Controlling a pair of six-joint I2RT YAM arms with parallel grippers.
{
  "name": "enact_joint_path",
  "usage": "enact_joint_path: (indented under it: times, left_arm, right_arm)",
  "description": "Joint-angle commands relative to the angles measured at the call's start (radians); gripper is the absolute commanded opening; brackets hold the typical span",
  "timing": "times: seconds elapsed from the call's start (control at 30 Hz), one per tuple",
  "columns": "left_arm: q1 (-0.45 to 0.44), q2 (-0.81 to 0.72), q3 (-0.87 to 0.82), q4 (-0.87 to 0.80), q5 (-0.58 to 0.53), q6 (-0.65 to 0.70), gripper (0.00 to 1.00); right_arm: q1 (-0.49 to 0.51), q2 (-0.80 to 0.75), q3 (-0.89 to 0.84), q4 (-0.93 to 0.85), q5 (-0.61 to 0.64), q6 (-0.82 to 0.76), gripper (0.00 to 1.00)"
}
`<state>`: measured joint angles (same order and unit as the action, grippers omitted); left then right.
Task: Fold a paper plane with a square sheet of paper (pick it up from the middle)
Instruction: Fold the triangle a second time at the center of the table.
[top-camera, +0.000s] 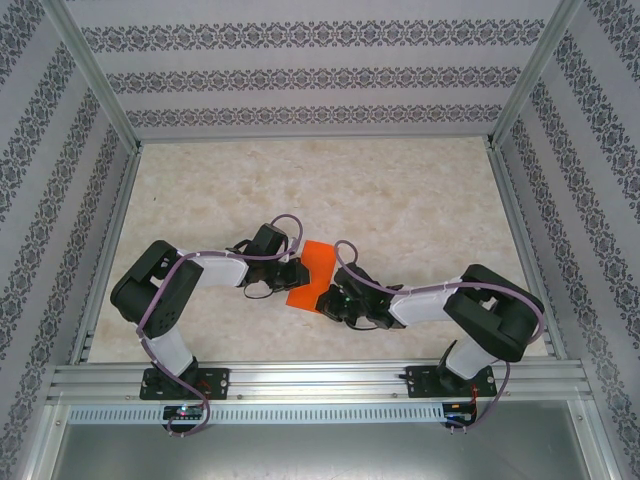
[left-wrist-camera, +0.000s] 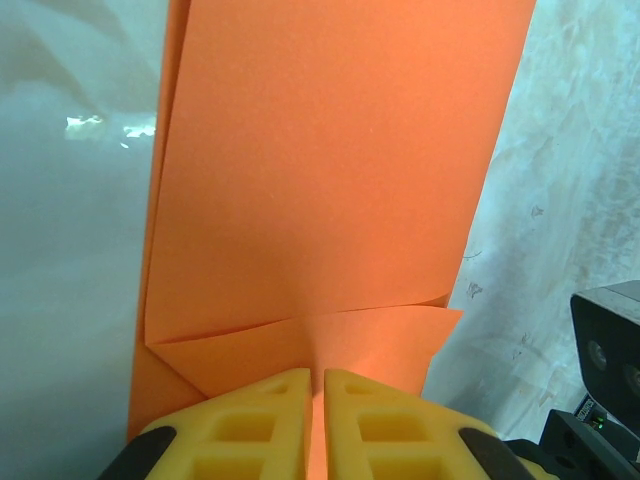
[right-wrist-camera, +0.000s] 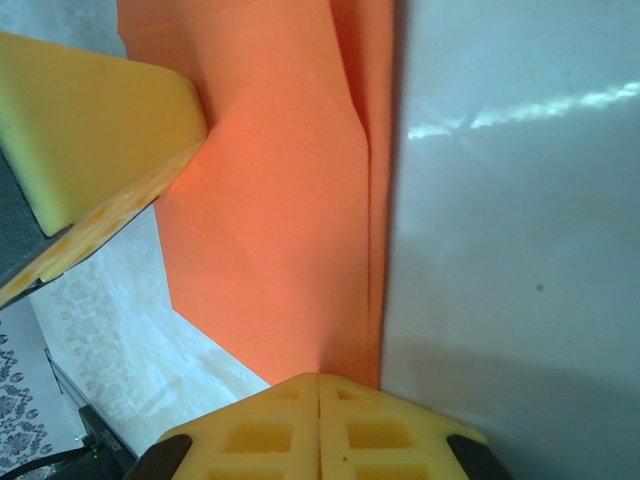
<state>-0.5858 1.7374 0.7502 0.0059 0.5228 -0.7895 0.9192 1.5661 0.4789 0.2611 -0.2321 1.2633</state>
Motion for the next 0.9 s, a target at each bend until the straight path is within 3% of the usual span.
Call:
enact_joint_path:
  times: [0.0,0.43,0.63,0.87]
  left_arm:
    - [-0.007,0.045,-0.017,-0.107,-0.075,0.033,0.15]
    - [-0.007,0.038,-0.014,-0.110,-0.064,0.035,0.15]
    - [-0.007,0.031,-0.004,-0.119,-0.059,0.039,0.15]
    - [-0.007,0.013,0.001,-0.123,-0.054,0.036,0.16]
  right_arm:
    - [0.019,-0.011,-0.046,-0.113,0.021,0.011,0.08]
    - [0.020,-0.099,-0.069,-0.144,0.045,-0.007,0.10]
    - [0.014,-0.177,-0.010,-0.236,0.099,-0.055,0.13]
    - [-0.016,-0.199,0.060,-0.225,0.119,-0.110,0.17]
